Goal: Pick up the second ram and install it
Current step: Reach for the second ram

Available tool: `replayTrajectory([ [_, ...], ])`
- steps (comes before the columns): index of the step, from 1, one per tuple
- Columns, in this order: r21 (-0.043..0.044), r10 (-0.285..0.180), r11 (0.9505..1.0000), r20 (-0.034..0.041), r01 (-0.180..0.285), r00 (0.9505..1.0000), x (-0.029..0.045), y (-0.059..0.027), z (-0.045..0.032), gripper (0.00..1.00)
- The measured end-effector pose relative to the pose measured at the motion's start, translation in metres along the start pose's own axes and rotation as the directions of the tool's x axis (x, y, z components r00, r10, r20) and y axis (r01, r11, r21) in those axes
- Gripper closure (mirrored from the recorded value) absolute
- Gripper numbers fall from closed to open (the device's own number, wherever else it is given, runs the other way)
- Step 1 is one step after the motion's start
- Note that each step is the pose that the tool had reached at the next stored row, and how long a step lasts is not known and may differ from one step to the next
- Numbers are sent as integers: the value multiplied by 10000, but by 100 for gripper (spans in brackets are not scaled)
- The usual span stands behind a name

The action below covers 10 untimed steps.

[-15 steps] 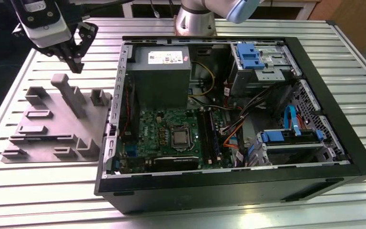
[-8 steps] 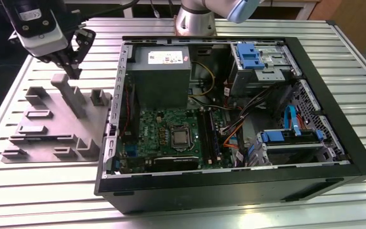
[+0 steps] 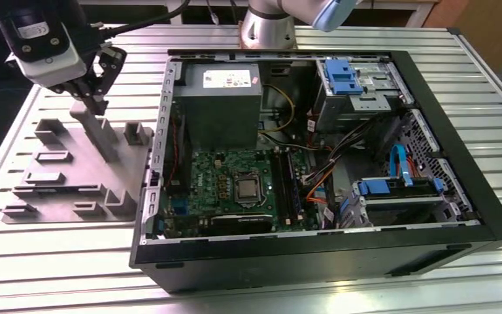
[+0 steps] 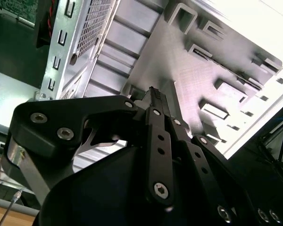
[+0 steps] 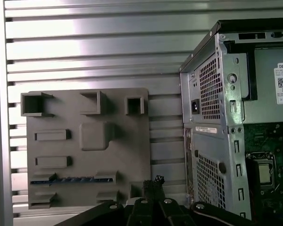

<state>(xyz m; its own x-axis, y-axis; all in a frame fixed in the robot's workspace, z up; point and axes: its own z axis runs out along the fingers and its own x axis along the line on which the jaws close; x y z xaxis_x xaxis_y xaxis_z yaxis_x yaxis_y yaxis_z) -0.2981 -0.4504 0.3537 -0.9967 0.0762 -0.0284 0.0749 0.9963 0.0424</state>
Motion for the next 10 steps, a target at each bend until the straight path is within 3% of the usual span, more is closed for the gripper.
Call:
replayTrajectory([
  [10,-1,1,10000,0,-1,10000,37,-97,21,90],
])
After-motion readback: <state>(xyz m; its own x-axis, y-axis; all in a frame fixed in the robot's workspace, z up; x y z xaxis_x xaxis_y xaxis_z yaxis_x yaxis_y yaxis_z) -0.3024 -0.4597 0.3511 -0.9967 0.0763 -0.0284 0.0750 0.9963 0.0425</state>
